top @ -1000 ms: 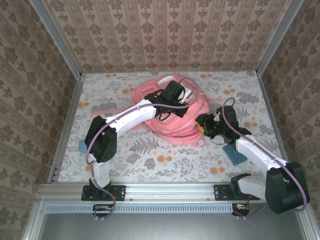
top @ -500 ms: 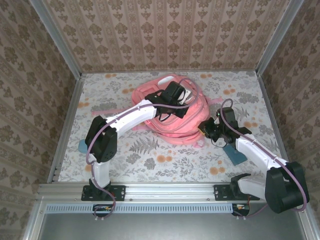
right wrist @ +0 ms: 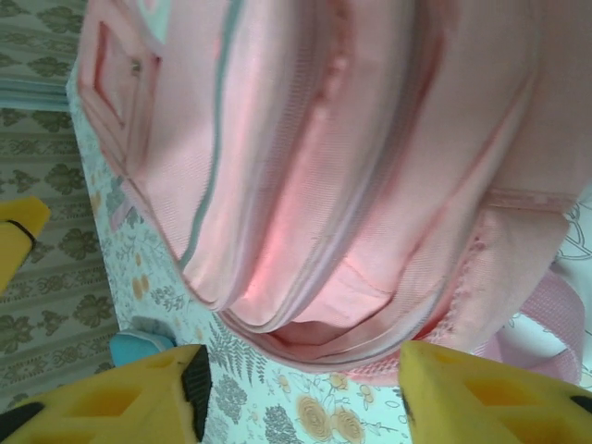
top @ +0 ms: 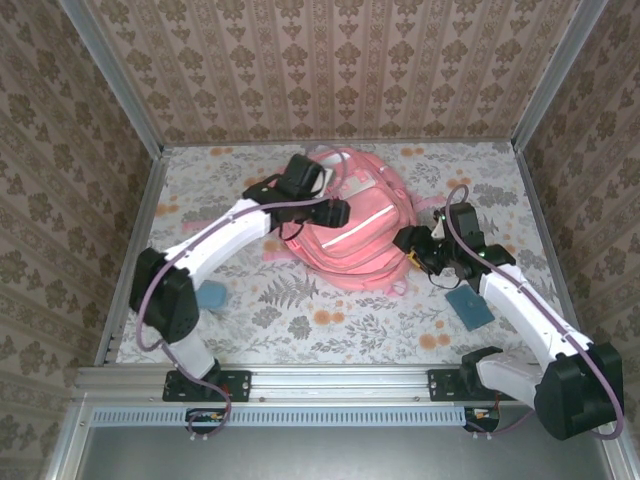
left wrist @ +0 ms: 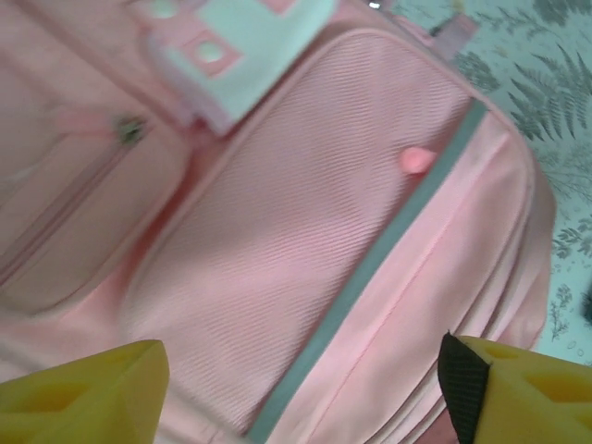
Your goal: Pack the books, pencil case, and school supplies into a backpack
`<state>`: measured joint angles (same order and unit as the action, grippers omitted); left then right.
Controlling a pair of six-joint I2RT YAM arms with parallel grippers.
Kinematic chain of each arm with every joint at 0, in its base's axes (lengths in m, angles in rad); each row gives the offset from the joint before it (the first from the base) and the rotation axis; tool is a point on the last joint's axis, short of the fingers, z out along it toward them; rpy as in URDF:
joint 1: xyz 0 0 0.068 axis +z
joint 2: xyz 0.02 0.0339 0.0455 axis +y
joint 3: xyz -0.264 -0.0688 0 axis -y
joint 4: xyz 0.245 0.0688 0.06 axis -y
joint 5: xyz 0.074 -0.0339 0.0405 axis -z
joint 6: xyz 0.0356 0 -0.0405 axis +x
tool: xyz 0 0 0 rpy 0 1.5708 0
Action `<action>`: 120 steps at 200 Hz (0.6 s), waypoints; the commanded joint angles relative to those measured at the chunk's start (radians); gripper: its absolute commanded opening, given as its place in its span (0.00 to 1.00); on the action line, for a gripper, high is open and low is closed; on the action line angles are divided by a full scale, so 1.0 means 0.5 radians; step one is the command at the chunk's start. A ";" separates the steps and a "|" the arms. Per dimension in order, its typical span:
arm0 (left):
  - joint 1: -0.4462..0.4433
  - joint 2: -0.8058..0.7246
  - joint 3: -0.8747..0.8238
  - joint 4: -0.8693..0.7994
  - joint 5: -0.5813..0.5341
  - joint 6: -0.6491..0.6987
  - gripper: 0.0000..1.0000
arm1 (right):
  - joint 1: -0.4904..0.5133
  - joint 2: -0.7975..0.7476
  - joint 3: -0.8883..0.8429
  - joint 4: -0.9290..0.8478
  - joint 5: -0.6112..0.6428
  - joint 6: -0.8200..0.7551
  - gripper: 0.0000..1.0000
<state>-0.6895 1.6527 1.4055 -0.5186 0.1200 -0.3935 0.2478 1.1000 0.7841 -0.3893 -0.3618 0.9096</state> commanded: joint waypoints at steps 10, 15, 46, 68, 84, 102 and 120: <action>0.074 -0.234 -0.419 0.050 -0.018 -0.214 0.80 | 0.148 0.061 0.106 -0.105 0.055 -0.010 0.62; 0.085 -0.277 -0.491 0.073 -0.020 -0.223 0.80 | 0.180 0.087 0.119 -0.084 0.055 0.021 0.62; 0.094 -0.483 -0.883 0.302 0.035 -0.172 0.75 | 0.342 0.269 0.160 0.149 0.043 0.289 0.61; 0.091 -0.592 -1.128 0.541 0.081 -0.079 0.71 | 0.414 0.397 0.204 0.272 0.066 0.440 0.57; 0.088 -0.638 -1.243 0.665 0.109 -0.036 0.69 | 0.458 0.475 0.241 0.289 0.118 0.527 0.55; 0.043 -0.680 -1.393 0.836 0.061 0.027 0.69 | 0.483 0.557 0.256 0.335 0.149 0.610 0.53; -0.030 -0.695 -1.519 0.989 -0.056 0.100 0.71 | 0.495 0.661 0.275 0.391 0.151 0.667 0.52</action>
<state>-0.6647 1.3319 0.7136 -0.1864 0.1398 -0.4168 0.4839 1.3746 0.8825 -0.2485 -0.3202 1.1564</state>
